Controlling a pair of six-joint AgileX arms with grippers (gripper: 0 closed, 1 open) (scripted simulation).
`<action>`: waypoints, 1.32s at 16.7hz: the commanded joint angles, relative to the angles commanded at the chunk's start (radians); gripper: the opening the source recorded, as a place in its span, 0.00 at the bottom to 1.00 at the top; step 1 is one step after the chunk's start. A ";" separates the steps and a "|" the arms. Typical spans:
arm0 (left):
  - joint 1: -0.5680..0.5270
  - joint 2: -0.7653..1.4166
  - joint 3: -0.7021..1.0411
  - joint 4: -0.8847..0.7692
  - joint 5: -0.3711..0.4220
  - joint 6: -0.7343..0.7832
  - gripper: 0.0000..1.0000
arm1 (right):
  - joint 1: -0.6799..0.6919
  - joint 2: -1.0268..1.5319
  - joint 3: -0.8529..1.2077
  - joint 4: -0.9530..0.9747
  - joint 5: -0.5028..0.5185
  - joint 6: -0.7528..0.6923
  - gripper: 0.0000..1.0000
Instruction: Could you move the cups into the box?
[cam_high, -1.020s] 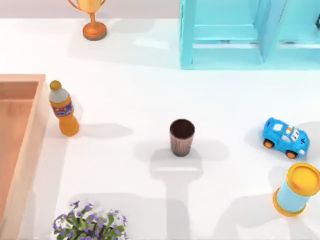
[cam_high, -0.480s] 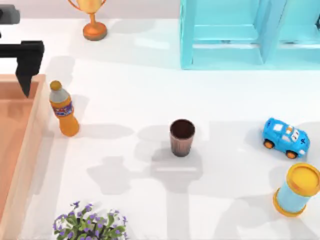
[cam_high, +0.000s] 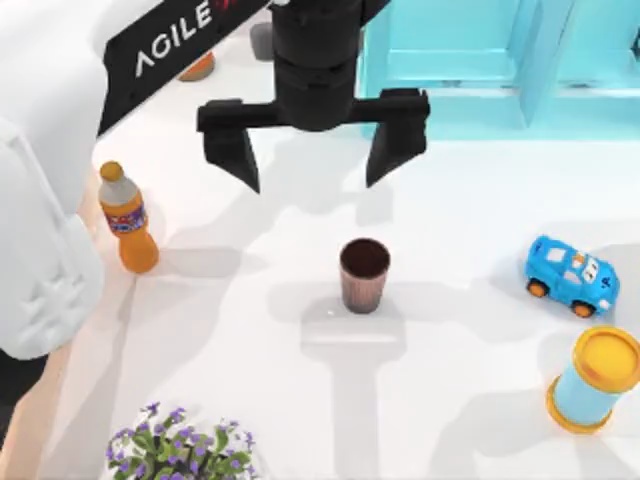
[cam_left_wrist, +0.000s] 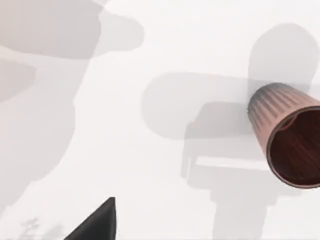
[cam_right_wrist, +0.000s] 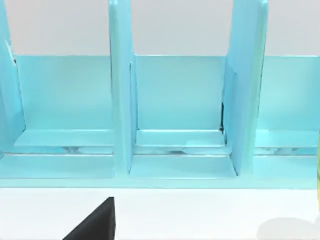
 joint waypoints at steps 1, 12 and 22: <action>-0.050 0.041 0.045 0.003 -0.006 -0.052 1.00 | 0.000 0.000 0.000 0.000 0.000 0.000 1.00; -0.146 0.120 0.093 0.058 -0.022 -0.154 1.00 | 0.000 0.000 0.000 0.000 0.000 0.000 1.00; -0.132 0.116 -0.273 0.422 -0.022 -0.140 1.00 | 0.000 0.000 0.000 0.000 0.000 0.000 1.00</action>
